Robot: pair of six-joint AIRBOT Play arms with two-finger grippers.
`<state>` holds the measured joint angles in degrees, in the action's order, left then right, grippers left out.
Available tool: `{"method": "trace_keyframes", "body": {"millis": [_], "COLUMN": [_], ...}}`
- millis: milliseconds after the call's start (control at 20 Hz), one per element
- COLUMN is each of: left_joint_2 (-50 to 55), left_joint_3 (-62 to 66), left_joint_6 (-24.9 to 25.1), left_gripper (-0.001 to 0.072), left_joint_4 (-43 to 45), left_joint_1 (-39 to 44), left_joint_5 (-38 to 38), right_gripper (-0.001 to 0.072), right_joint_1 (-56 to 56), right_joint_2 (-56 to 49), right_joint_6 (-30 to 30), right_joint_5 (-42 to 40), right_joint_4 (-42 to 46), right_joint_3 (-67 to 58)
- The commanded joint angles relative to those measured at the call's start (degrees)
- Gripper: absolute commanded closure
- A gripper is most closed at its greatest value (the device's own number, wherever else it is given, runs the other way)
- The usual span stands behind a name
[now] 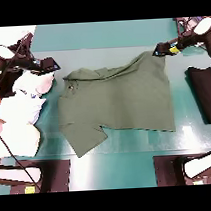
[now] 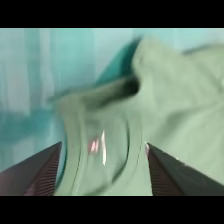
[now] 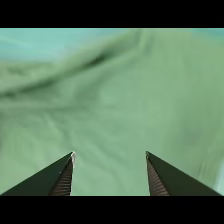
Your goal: Fold the shirts.
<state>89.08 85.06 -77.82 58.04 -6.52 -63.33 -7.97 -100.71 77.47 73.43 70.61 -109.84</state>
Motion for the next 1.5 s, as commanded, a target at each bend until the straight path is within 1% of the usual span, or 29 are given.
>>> {"method": "trace_keyframes", "body": {"millis": [0, 100, 200, 300, 500, 700, 900, 950, 1000, 1050, 1100, 1150, 1250, 1300, 1450], "left_joint_2": [-2.03, -7.26, -13.51, -19.21, -27.63, -30.08, -30.08, -30.08, -30.08, -30.08, -30.08, -30.10, -30.10, -30.10, -30.10], "left_joint_3": [-1.90, -10.12, -20.39, -30.45, -46.12, -54.21, -57.13, -57.13, -57.13, -57.09, -57.05, -56.72, -55.21, -54.31, -51.60], "left_joint_6": [-0.17, -0.90, -1.44, -1.70, -1.73, -1.11, 0.39, 0.33, 0.33, 0.33, 0.33, 0.39, 0.63, 0.96, 1.40], "left_gripper": [0.0097, 0.0097, 0.0097, 0.0097, 0.0097, 0.0097, 0.0099, 0.0135, 0.0329, 0.0474, 0.0594, 0.0685, 0.0684, 0.0684, 0.0684], "left_joint_4": [2.91, 7.10, 7.17, 6.88, 5.90, 1.40, -2.36, -2.38, -2.40, -2.71, -3.30, -4.02, -4.04, -4.07, -4.09], "left_joint_1": [-2.29, -2.27, -2.27, -2.27, -2.27, -2.27, -2.01, -1.25, -0.33, 0.44, 0.85, 0.83, 0.83, 0.83, 0.83], "left_joint_5": [-13.38, -11.58, -9.09, -8.72, -6.86, -3.04, 2.56, 3.74, 4.66, 5.38, 5.86, 5.73, 4.90, 4.15, 2.80], "right_gripper": [0.0267, 0.0273, 0.0273, 0.0273, 0.0273, 0.0272, 0.0273, 0.0273, 0.0273, 0.0273, 0.0273, 0.0273, 0.0272, 0.0257, 0.0258], "right_joint_1": [1.84, 3.19, 4.70, 5.64, 6.78, 8.87, 14.88, 16.96, 19.30, 21.59, 24.35, 27.28, 32.52, 34.82, 37.11], "right_joint_2": [2.08, 6.84, 12.61, 18.91, 29.27, 37.05, 44.04, 45.55, 47.01, 48.02, 48.85, 49.31, 49.33, 49.35, 48.65], "right_joint_6": [-0.13, -0.98, -1.07, -1.97, -2.08, -2.05, -2.01, -2.01, -2.01, -2.01, -2.03, -2.03, -2.08, -2.10, -2.95], "right_joint_5": [7.39, 7.76, 7.76, 7.37, 4.33, 3.08, 3.21, 3.41, 3.67, 4.15, 4.96, 5.66, 6.75, 6.86, 5.88], "right_joint_4": [-0.50, -0.52, -0.57, -0.57, -0.55, -0.59, -0.59, -0.59, -0.59, -0.55, -0.52, -0.52, -0.55, -0.55, -0.76], "right_joint_3": [0.42, 7.52, 16.35, 25.42, 38.47, 46.69, 55.78, 58.03, 60.48, 62.66, 64.94, 67.21, 71.17, 73.44, 79.58]}}
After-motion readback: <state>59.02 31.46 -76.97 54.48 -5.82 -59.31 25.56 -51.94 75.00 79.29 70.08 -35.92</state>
